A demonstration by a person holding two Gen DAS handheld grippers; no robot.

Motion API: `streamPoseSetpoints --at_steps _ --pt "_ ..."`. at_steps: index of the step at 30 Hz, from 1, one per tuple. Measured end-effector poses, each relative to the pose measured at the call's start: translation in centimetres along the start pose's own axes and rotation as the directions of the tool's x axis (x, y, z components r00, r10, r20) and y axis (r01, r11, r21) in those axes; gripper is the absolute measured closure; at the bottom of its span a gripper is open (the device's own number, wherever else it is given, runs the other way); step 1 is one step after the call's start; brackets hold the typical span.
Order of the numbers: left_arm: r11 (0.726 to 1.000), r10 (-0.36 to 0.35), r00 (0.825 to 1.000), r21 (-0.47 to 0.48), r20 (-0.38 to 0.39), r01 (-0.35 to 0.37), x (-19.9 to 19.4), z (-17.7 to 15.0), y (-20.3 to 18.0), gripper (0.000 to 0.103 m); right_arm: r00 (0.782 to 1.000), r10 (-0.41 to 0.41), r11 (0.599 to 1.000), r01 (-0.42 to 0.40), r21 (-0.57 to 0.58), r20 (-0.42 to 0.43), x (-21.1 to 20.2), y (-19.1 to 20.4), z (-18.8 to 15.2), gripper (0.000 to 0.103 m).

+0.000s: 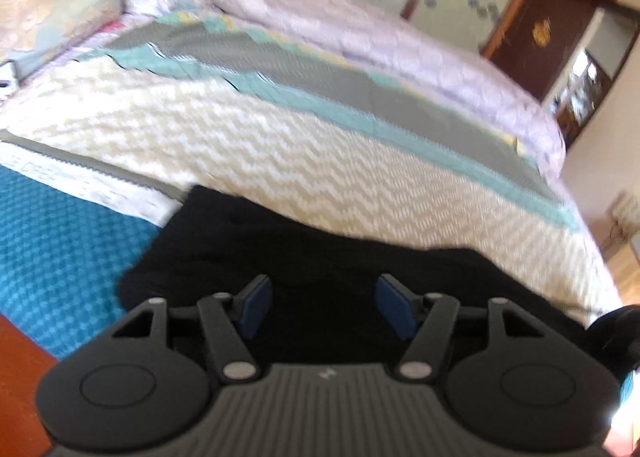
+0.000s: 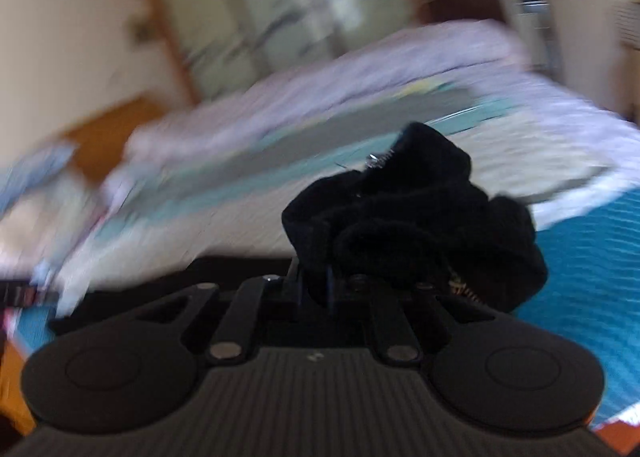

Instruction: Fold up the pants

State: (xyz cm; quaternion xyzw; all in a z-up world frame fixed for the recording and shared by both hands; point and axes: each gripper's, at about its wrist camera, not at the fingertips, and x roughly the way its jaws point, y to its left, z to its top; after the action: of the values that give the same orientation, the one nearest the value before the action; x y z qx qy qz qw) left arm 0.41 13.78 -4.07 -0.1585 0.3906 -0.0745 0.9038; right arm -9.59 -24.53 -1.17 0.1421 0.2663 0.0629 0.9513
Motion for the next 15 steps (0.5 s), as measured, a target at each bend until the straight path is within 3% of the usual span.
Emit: streamPoseSetpoints --at_steps 2,4,5,6,7,11,13,15 --pt "0.999 0.014 1.000 -0.040 0.024 -0.013 -0.9 0.1 1.6 0.039 0.989 0.045 0.993 -0.059 -0.098 -0.139 3.9 3.6 -1.9 0.087" --pt "0.997 0.029 0.999 -0.076 0.027 -0.027 -1.1 0.0 3.3 0.039 0.949 0.024 0.986 -0.075 -0.151 -0.314 8.3 5.7 -4.7 0.075" --pt "0.994 0.044 0.999 -0.097 0.022 -0.042 -1.1 -0.1 4.3 0.039 0.950 -0.006 0.983 -0.052 -0.175 -0.313 9.3 6.2 -5.8 0.073" --pt "0.992 0.055 0.998 -0.116 0.015 -0.053 -1.1 -0.2 5.1 0.039 0.962 -0.008 0.979 -0.048 -0.196 -0.272 9.0 6.7 -6.0 0.057" --pt "0.989 0.061 0.998 -0.138 0.009 -0.059 -1.2 -0.3 6.1 0.039 0.953 0.008 0.979 -0.069 -0.191 -0.304 9.0 7.1 -5.5 0.050" --pt "0.977 0.079 0.997 -0.200 0.006 -0.077 -1.5 -1.1 9.4 0.028 0.958 0.061 0.978 -0.114 -0.177 -0.279 6.1 7.2 -3.7 0.053" --pt "0.969 0.079 0.997 -0.233 -0.008 -0.079 -1.1 -1.5 10.7 0.026 0.974 0.067 0.979 -0.106 -0.175 -0.217 4.5 7.0 -2.5 0.068" --pt "0.961 0.064 0.998 -0.268 -0.028 -0.069 -0.4 -1.6 11.5 0.026 0.988 0.039 0.991 -0.057 -0.124 -0.148 3.7 6.0 -1.1 0.073"
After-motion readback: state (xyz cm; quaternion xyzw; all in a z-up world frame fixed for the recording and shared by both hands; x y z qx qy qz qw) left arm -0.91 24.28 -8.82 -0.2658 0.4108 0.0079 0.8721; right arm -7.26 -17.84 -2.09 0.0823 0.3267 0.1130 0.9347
